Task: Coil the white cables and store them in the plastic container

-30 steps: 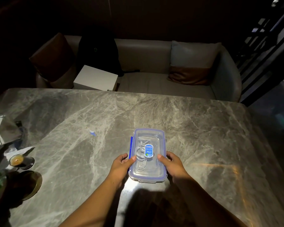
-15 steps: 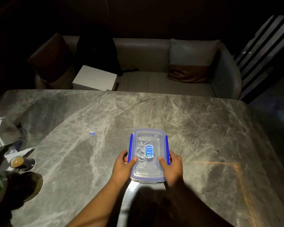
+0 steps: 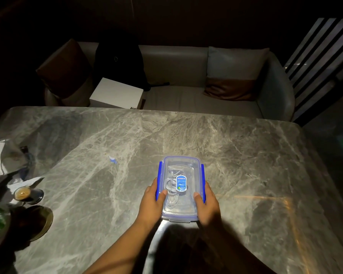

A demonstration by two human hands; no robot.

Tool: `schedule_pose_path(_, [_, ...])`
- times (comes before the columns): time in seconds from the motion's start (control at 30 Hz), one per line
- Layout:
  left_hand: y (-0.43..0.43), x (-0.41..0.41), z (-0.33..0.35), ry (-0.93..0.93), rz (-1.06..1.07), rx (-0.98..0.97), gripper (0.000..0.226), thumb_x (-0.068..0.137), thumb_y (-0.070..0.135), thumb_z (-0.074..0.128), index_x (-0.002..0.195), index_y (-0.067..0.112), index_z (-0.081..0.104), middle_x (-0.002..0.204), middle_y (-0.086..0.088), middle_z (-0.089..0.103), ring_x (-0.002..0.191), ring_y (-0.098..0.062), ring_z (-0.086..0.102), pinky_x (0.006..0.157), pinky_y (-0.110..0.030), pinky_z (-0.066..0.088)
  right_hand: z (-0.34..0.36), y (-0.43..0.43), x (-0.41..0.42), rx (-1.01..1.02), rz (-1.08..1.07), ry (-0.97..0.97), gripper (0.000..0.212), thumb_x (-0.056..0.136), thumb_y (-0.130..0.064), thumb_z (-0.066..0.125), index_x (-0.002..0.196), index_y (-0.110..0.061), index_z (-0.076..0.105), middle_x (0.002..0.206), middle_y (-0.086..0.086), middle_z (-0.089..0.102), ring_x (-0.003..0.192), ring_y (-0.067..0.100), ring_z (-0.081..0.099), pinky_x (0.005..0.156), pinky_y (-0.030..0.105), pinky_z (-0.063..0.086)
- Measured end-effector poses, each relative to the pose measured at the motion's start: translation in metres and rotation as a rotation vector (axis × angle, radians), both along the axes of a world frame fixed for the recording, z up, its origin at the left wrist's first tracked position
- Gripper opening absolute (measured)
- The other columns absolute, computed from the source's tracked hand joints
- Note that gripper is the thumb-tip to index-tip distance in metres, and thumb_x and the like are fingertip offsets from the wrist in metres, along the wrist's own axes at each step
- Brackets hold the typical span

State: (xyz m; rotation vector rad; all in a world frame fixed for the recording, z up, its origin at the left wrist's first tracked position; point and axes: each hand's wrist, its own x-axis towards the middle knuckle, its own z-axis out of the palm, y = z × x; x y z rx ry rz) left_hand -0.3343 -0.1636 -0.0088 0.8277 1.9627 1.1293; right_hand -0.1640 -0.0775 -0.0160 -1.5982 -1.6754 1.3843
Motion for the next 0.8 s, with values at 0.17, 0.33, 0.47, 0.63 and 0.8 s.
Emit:
schedule_pose_path(0.17, [0.003, 0.001, -0.004, 0.063, -0.009, -0.002, 0.044, 0.095, 0.038, 0.05, 0.139, 0.044, 0.045, 0.114, 0.001, 0.062, 0.103, -0.002, 0.06, 0.093, -0.022, 0.048, 0.005, 0.0, -0.004, 0.013, -0.013, -0.027, 0.056, 0.085, -0.035, 0.048, 0.141, -0.028, 0.049, 0.123, 0.0, 0.064, 0.114, 0.016, 0.061, 0.103, 0.042, 0.049])
schedule_pose_path(0.33, [0.004, 0.005, -0.001, 0.249, -0.043, -0.065, 0.044, 0.101, 0.025, 0.047, 0.144, 0.032, 0.041, 0.104, -0.002, 0.055, 0.088, 0.002, 0.051, 0.073, -0.002, 0.034, 0.012, 0.003, -0.008, 0.026, 0.019, -0.063, 0.052, 0.087, -0.027, 0.05, 0.139, -0.023, 0.052, 0.119, 0.002, 0.066, 0.11, 0.017, 0.063, 0.101, 0.039, 0.05])
schedule_pose_path(0.47, [0.005, 0.005, 0.001, 0.273, -0.063, -0.087, 0.042, 0.101, 0.025, 0.046, 0.143, 0.028, 0.042, 0.105, -0.003, 0.056, 0.085, -0.001, 0.049, 0.074, -0.016, 0.038, 0.01, 0.003, -0.009, 0.029, 0.034, -0.101, 0.047, 0.094, -0.016, 0.053, 0.14, -0.023, 0.051, 0.12, 0.003, 0.066, 0.11, 0.018, 0.063, 0.099, 0.034, 0.049])
schedule_pose_path(0.63, [0.008, -0.005, 0.007, 0.3, -0.081, -0.132, 0.038, 0.096, 0.03, 0.054, 0.133, 0.025, 0.053, 0.107, 0.0, 0.069, 0.093, -0.018, 0.064, 0.075, -0.027, 0.048, 0.029, 0.012, -0.002, 0.026, 0.115, -0.148, 0.037, 0.092, -0.016, 0.059, 0.129, -0.023, 0.06, 0.107, -0.006, 0.07, 0.095, 0.012, 0.066, 0.084, 0.024, 0.05])
schedule_pose_path(0.8, [0.028, -0.026, 0.029, 0.332, -0.21, -0.366, 0.031, 0.087, 0.032, 0.064, 0.11, 0.012, 0.057, 0.103, -0.009, 0.07, 0.09, -0.028, 0.066, 0.075, -0.035, 0.053, 0.037, 0.044, 0.001, 0.069, 0.309, -0.438, 0.024, 0.082, -0.036, 0.069, 0.097, -0.019, 0.065, 0.1, 0.004, 0.067, 0.081, 0.018, 0.064, 0.068, 0.028, 0.048])
